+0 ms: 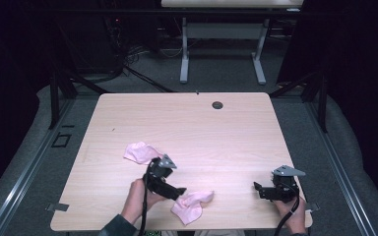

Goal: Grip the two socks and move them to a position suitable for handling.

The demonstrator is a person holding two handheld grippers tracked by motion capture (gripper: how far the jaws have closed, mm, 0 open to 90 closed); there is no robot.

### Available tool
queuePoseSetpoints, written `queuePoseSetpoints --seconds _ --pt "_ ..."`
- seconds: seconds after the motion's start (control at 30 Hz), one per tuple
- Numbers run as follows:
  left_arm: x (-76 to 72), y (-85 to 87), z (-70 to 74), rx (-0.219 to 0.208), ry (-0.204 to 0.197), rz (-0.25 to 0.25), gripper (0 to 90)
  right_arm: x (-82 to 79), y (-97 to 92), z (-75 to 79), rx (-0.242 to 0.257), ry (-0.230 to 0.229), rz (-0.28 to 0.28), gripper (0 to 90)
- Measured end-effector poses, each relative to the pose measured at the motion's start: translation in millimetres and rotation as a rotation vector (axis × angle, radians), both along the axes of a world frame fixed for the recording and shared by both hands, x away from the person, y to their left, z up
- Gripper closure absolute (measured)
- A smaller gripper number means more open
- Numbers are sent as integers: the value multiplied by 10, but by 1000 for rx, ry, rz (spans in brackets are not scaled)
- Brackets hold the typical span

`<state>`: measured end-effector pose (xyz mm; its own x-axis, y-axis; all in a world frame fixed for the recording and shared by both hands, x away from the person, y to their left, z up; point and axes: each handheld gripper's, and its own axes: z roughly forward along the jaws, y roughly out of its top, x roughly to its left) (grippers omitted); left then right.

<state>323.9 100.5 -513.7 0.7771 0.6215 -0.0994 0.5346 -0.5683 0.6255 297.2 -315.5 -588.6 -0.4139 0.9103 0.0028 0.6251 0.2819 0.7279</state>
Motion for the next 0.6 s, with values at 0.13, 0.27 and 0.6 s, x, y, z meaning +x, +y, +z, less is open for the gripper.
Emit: queuePoseSetpoints --seconds 0.13,0.27,0.6 --pt "276 305 122 21 -13 122 56 0 1 -1 4 -1 1 108" --pt "590 584 134 28 -4 230 0 1 0 0 4 0 2 108" --pt "1113 803 -207 102 83 369 178 -2 1 0 3 -1 0 110"
